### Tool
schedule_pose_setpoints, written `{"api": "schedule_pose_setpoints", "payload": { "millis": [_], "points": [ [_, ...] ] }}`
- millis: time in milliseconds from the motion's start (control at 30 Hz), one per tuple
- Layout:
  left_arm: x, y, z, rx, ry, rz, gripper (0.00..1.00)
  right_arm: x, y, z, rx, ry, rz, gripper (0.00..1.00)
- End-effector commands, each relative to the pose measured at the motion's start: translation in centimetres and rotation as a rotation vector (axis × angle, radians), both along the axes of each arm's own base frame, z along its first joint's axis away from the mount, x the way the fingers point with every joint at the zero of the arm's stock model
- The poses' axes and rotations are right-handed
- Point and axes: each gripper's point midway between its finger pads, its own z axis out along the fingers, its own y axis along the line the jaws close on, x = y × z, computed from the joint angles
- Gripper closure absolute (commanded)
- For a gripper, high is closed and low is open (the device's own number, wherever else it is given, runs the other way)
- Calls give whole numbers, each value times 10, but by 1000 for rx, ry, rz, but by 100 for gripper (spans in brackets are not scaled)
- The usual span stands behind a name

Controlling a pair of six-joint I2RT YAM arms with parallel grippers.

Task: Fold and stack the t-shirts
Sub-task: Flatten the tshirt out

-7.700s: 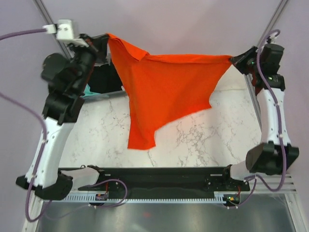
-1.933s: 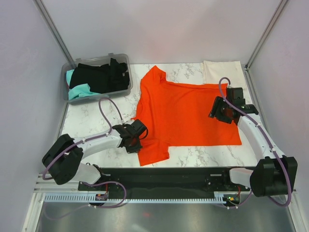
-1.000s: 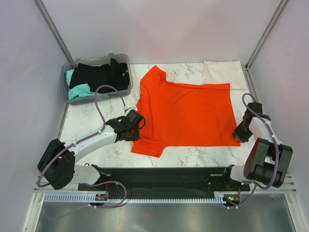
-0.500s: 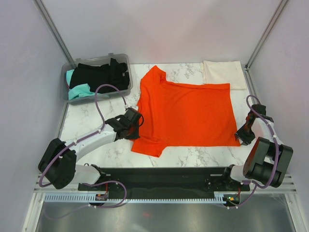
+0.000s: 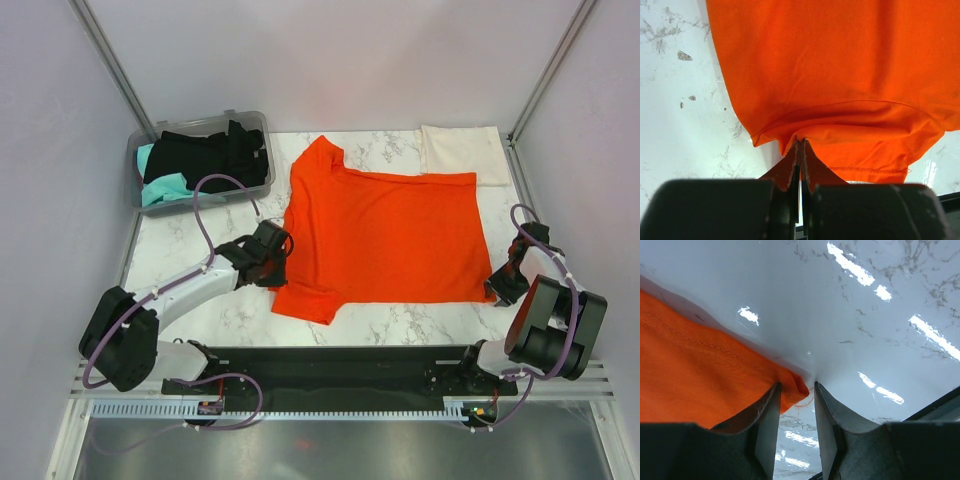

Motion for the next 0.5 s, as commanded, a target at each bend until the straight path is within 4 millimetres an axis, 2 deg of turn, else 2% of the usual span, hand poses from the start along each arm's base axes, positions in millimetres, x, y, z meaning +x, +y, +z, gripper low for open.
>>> {"api": "schedule_pose_setpoints", "payload": {
  "millis": [0,200,267,367,433,467],
  "points": [
    [2,-6,6,-37,-26,-39,98,4,-3,-13,-1,-8,-23,59],
    [-10,-20,16,-134,1,-74,98,6,-4,-15,-5,-14,-10,65],
    [-20,-30,23,-206,28,-108,98,6,-4,-15,-8,-17,4,74],
    [-34,-35,27,-272,59,-119,98,6,-6,-15,-18,-14,17,85],
    [-46,-33,19,-293,105,-88,98,7,-5,-14,-12,-20,22,95],
    [-52,-34,18,-315,125,-84,98,8,-4,-14,-7,-26,24,96]
  ]
}}
